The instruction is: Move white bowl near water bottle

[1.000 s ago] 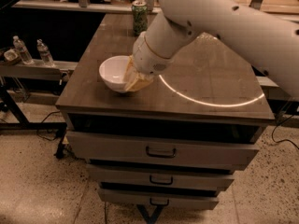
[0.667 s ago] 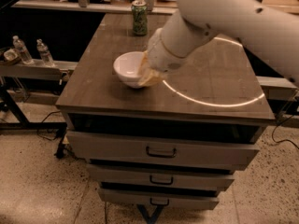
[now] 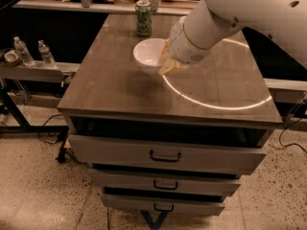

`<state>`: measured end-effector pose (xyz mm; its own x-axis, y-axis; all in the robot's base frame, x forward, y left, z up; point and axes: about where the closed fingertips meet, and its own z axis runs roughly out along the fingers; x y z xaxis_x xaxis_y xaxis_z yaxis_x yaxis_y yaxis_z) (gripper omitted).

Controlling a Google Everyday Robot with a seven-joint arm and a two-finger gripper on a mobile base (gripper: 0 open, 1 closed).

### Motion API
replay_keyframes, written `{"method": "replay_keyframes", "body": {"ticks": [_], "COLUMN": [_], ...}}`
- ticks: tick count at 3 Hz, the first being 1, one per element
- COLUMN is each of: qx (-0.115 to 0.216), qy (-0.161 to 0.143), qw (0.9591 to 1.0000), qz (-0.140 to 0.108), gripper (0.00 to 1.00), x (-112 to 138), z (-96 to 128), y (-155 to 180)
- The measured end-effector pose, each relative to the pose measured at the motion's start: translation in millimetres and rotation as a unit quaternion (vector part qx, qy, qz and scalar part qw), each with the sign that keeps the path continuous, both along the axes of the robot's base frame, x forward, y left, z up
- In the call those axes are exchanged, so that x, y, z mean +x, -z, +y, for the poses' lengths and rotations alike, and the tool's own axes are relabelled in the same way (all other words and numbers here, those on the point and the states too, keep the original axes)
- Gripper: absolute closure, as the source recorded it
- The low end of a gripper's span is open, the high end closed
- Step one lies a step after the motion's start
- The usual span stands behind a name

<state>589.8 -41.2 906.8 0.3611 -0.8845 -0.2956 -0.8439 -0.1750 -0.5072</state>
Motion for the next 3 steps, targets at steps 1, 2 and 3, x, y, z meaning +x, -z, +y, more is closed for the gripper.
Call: {"method": "replay_keyframes", "body": {"ticks": [1,2,3], "qx": [-0.015,-0.041,-0.066], "qy": [0.014,0.031,0.062], "qw": [0.9996,0.9971,0.9933], "qz": [-0.018,-0.056,-0.071], "gripper": [1.00,1.00,1.00], "x": [11,42,83], "z": [-18,-57,-108], "y": [-2,-16,-16]}}
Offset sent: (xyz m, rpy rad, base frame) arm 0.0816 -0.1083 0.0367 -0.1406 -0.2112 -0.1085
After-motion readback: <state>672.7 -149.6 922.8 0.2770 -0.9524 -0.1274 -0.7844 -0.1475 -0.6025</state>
